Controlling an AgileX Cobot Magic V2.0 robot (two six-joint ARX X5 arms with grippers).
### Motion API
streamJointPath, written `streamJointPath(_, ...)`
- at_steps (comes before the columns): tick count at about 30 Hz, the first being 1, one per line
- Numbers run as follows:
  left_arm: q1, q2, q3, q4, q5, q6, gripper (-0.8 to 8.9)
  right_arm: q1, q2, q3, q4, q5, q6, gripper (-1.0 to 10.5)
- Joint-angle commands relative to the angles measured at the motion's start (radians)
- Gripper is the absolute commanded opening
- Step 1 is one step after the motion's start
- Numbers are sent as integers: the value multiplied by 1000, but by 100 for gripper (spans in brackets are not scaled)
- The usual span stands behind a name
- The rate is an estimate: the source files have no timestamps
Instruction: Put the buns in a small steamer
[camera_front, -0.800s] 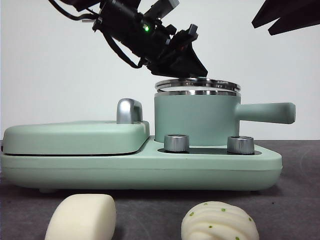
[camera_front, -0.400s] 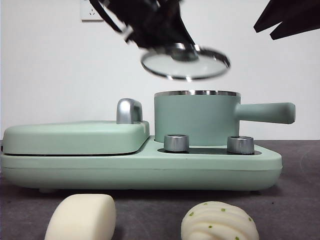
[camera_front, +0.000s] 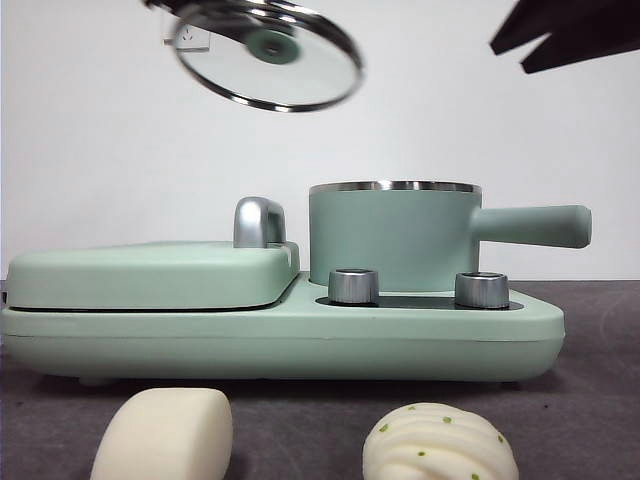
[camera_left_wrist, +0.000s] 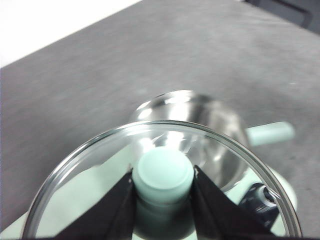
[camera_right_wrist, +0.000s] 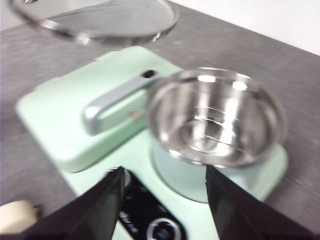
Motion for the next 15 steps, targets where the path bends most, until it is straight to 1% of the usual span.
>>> streamJointPath(1, 35, -55, 3, -12, -12, 1, 16, 76, 11, 18, 10, -3, -57, 258)
streamJointPath(5, 108, -123, -19, -66, -16, 3, 16, 205, 44, 18, 10, 18, -93, 274)
streamJointPath(10, 183, -215, -82, -72, -16, 5, 16, 366, 128, 18, 19, 61, -93, 286)
streamJointPath(13, 217, -272, -138, -71, -16, 5, 16, 445, 188, 18, 48, 85, -93, 290)
streamJointPath(15, 233, -305, -170, -72, -16, 5, 16, 482, 225, 18, 64, 88, -93, 313)
